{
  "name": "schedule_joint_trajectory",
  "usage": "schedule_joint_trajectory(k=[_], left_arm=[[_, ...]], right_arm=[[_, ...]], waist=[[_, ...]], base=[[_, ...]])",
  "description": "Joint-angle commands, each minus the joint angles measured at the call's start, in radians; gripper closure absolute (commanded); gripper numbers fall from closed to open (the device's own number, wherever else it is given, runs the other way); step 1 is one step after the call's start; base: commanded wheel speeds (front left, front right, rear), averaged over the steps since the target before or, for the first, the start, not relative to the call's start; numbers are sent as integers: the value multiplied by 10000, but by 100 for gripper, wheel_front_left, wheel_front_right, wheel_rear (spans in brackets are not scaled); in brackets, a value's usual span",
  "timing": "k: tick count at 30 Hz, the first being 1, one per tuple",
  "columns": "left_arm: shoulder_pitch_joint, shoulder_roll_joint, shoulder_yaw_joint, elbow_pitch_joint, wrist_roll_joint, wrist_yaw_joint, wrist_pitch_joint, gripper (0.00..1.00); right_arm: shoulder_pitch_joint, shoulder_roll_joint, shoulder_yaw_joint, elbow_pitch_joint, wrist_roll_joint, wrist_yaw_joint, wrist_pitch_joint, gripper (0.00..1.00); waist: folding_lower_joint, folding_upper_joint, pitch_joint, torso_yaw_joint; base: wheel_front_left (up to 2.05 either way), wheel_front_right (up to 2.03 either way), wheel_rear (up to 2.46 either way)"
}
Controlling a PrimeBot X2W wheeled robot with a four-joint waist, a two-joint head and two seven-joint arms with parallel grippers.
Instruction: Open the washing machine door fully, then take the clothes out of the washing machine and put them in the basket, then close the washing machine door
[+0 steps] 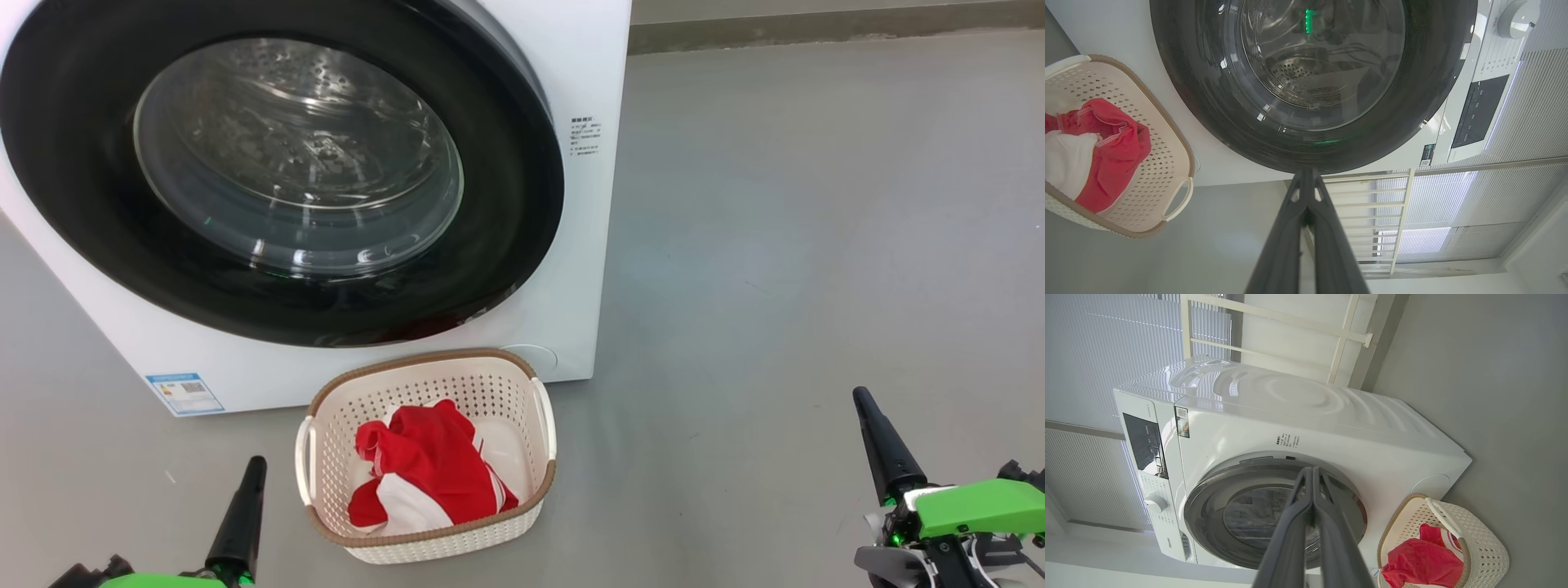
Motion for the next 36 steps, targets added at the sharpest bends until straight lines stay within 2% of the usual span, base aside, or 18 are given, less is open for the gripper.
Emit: schedule_joint_trajectory(k=[1,8,36], left_arm=[[-481,178,245,-157,-232,-123,85,100],[-587,185,253,-45,-923,-144,264,100],[-587,185,251,-46,-924,-144,262,100]], right_arm=[[-535,-147,146,-229,256,-5,102,100],[-567,-138,37,-199,955,-7,295,100],[-576,-64,-67,-192,868,-7,378,100]], waist=[[0,0,3,8],[-1,0,20,59],[-1,0,20,59]], base=[[0,0,0],[0,0,0],[0,0,0]])
